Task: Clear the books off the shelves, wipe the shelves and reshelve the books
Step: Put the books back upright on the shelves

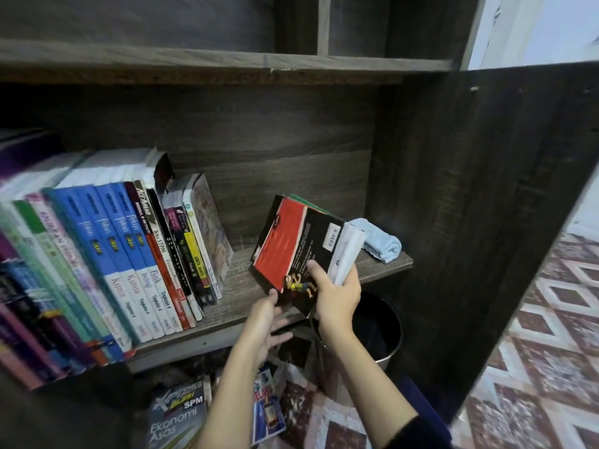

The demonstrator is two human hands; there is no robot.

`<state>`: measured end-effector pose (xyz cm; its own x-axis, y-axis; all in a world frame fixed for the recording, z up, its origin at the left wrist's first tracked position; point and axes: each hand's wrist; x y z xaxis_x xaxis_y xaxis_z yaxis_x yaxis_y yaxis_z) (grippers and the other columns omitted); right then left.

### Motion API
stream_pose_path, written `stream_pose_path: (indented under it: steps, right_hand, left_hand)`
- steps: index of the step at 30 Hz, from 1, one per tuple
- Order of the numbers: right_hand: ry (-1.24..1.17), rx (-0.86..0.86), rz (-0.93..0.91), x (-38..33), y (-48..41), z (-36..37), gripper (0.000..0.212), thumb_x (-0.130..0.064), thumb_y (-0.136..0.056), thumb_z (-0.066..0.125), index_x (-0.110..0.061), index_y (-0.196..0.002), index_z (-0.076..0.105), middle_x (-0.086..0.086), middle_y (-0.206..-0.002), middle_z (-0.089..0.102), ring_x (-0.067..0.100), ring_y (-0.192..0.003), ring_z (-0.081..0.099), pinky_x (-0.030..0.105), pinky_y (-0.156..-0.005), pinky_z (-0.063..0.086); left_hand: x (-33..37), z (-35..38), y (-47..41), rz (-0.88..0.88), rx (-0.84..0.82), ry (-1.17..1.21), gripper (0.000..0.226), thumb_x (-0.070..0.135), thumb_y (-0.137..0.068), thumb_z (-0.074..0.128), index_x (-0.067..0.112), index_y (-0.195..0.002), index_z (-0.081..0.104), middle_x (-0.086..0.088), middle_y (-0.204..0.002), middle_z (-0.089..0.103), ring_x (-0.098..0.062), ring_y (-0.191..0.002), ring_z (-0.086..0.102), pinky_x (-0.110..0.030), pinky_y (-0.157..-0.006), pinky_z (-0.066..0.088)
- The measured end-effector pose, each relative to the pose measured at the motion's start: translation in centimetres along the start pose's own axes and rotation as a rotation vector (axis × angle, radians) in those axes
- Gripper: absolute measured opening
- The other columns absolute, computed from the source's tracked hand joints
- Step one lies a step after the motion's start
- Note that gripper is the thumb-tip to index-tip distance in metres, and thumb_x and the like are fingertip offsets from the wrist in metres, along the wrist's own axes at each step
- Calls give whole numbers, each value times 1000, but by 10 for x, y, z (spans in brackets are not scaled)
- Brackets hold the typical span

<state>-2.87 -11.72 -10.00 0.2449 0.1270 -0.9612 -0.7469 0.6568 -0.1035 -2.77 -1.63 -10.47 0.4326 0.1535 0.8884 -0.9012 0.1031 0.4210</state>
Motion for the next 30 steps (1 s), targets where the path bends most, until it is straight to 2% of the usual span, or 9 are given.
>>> stream_pose_path:
  steps: [3, 6, 11, 14, 16, 19, 21, 26, 30]
  right_hand:
    - [-296, 89, 229, 3, -2, 8, 30, -3, -75, 76, -15, -99, 63, 10, -100, 71, 26, -93, 68, 48, -89, 54]
    - [-428, 180, 334, 7, -4, 11, 29, 5, -76, 72, -16, -93, 60, 14, -102, 69, 29, -92, 68, 47, -87, 55]
    - [-509, 294, 526, 21, -4, 10, 36, 5, -75, 72, -7, -107, 61, 15, -100, 68, 31, -84, 67, 51, -83, 55]
    - [-559, 330, 647, 24, -1, 8, 29, 7, -76, 70, -8, -96, 55, 18, -97, 64, 32, -78, 63, 56, -81, 53]
    - [-581, 317, 681, 25, 1, 7, 27, 6, -77, 70, -10, -91, 53, 20, -99, 64, 32, -76, 63, 59, -83, 52]
    - [-586, 288, 698, 30, 1, 4, 38, 2, -78, 71, -7, -111, 55, 19, -102, 65, 28, -69, 63, 51, -74, 55]
    - [-497, 278, 700, 34, 0, 0, 47, -5, -77, 75, -8, -118, 51, 15, -100, 64, 27, -72, 64, 43, -69, 55]
    - [-21, 257, 688, 32, -12, -15, 111, -26, -64, 87, -15, -148, 14, 21, -144, 34, 36, -125, 46, 44, -104, 40]
    - [669, 103, 328, 25, -25, -28, 122, -47, -64, 83, -21, -151, 2, 14, -157, 6, 33, -144, 12, 51, -114, 17]
  left_hand:
    - [-1, 7, -2, 53, 26, 40, 17, 34, -101, 39, 26, -111, 50, 8, -86, 58, -7, -74, 54, -41, -92, 42]
    - [-3, 12, -2, 101, 42, 40, 8, 31, -97, 50, 24, -94, 53, 12, -84, 54, -4, -73, 50, -37, -89, 43]
    - [-12, 16, -11, 136, 70, 79, 18, 22, -92, 60, 14, -109, 61, 7, -87, 63, -5, -77, 55, -31, -78, 49]
    - [-17, 17, -19, 156, 139, 63, 16, 20, -91, 62, 15, -106, 64, 2, -87, 67, -12, -80, 61, -27, -72, 51]
    - [-21, 18, -23, 190, 205, -10, 17, 27, -89, 65, 19, -103, 67, 0, -92, 70, -17, -87, 64, -34, -80, 54]
    - [-26, 20, -28, 236, 311, -249, 40, 40, -85, 65, 15, -117, 66, -9, -106, 71, -24, -98, 66, -38, -89, 52]
    - [-25, 23, -27, 260, 389, -376, 40, 37, -87, 64, 11, -119, 65, -14, -100, 72, -27, -94, 67, -34, -84, 52]
    - [-21, 22, -26, 252, 393, -372, 42, 35, -85, 67, 9, -118, 64, -9, -93, 71, -28, -89, 67, -40, -80, 56]
    - [-23, 19, -27, 239, 373, -352, 50, 35, -86, 67, 7, -126, 57, -8, -113, 64, -24, -96, 64, -37, -68, 59]
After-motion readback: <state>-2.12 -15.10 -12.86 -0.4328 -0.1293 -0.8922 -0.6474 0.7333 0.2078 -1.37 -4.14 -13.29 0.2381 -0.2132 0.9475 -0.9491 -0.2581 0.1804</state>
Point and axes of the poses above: each hand's wrist, its own y-axis away from the middle knuckle, its own z-axis out of the palm, x = y × z
